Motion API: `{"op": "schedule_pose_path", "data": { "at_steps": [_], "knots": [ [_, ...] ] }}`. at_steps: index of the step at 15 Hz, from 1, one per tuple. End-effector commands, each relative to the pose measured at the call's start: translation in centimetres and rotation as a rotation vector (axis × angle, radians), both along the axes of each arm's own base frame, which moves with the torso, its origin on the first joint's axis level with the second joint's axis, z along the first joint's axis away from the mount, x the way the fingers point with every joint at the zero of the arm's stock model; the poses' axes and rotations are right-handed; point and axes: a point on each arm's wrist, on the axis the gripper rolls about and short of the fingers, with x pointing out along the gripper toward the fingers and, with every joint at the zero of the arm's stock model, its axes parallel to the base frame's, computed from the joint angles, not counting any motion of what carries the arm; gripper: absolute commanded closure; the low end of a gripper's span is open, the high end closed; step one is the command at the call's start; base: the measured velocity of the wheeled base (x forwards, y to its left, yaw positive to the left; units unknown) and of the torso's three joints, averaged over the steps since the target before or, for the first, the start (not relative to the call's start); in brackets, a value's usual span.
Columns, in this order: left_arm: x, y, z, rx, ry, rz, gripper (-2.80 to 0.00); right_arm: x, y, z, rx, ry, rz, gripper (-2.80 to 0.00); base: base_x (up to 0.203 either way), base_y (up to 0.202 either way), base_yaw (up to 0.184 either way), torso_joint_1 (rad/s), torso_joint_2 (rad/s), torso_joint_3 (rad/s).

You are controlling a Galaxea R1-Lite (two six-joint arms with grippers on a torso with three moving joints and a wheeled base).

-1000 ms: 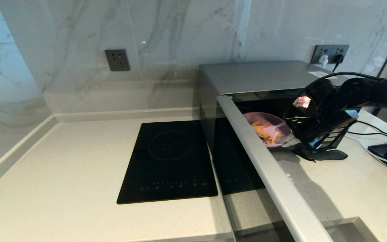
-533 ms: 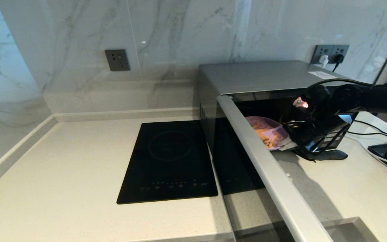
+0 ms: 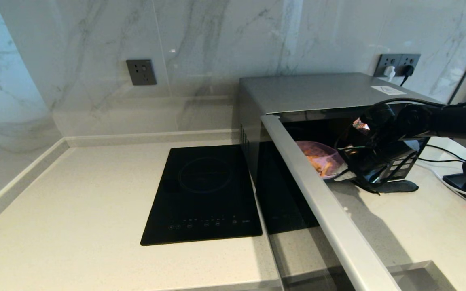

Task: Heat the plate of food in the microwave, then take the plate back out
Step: Put the plate in the microwave oven, then close the microwave oven

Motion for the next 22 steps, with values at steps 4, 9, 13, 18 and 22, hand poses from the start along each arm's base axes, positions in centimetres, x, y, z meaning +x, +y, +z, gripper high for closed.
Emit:
{"op": "schedule_pose_path", "data": {
  "at_steps": [4,9,13,18,22],
  "knots": [
    [0.0,0.0,0.0,-0.001,0.001,0.001,0.00,-0.3,0.0,0.6,0.004,-0.005,-0.004,-2.80,0.000,0.000,0.000,0.000,0.00,0.000],
    [0.0,0.0,0.0,-0.001,0.001,0.001,0.00,-2.7,-0.1,4.0,0.009,-0.013,-0.008,-2.80,0.000,0.000,0.000,0.000,0.00,0.000],
    [0.0,0.0,0.0,-0.001,0.001,0.001,0.00,-7.5,-0.3,8.3,0.003,-0.014,-0.008,-2.80,0.000,0.000,0.000,0.000,0.00,0.000],
    [0.0,0.0,0.0,-0.001,0.001,0.001,0.00,-16.6,-0.7,12.8,-0.072,-0.083,-0.016,-2.80,0.000,0.000,0.000,0.000,0.00,0.000],
    [0.0,0.0,0.0,-0.001,0.001,0.001,0.00,-23.5,-0.9,16.1,-0.095,-0.147,0.003,0.00,0.000,0.000,0.000,0.000,0.00,0.000]
  ]
}}
